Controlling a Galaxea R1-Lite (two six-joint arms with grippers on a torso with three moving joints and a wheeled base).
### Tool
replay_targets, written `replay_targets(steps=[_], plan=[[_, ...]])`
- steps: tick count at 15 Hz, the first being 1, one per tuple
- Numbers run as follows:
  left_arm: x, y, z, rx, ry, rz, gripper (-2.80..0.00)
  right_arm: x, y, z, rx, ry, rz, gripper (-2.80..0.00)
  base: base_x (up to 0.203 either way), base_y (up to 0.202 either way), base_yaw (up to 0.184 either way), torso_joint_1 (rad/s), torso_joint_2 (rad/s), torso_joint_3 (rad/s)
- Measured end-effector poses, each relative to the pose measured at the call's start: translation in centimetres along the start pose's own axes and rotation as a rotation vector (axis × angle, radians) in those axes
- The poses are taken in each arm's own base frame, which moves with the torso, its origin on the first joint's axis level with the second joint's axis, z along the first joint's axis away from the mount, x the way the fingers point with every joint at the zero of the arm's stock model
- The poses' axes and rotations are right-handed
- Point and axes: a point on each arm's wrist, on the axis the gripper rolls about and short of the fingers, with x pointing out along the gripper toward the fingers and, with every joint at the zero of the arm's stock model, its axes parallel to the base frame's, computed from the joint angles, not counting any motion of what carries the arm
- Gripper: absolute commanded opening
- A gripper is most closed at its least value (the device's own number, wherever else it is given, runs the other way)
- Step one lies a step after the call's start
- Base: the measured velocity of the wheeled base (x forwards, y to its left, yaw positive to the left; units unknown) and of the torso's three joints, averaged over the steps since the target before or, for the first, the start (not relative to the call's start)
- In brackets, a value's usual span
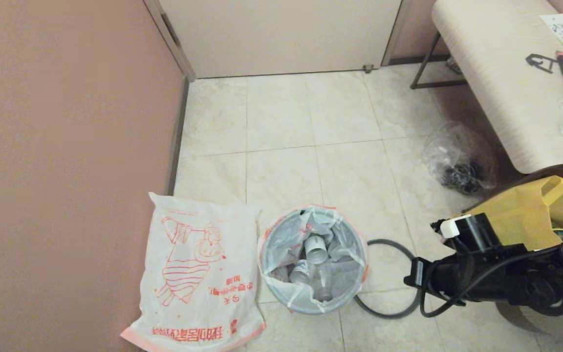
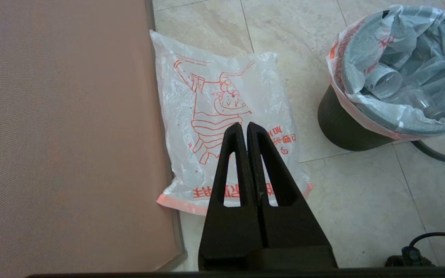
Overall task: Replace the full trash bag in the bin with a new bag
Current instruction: Place the trash bag on the floor
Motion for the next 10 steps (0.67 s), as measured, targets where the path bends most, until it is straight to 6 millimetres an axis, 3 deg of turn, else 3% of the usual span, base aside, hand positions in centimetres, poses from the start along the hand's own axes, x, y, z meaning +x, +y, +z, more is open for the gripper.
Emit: replay_targets(steps=[4,9,10], plan=[[0.0,0.0,0.0,0.0,0.0,0.0,-2.8,0.2,2.5,0.4,0.011,-0.044,0.025,-2.8,0.0,0.0,0.0,0.0,0.0,0.0],[0.0,0.0,0.0,0.0,0.0,0.0,-2.8,0.1,1.5,-2.7,0.002,-0.013,-0.048,-2.8,0.0,0.0,0.0,0.0,0.0,0.0],[0.0,0.0,0.0,0.001,0.0,0.0,-2.8,-0.1,1.5,-3.2,-0.005,-0.007,-0.049,0.0,0.0,0.0,0.0,0.0,0.0,0.0]])
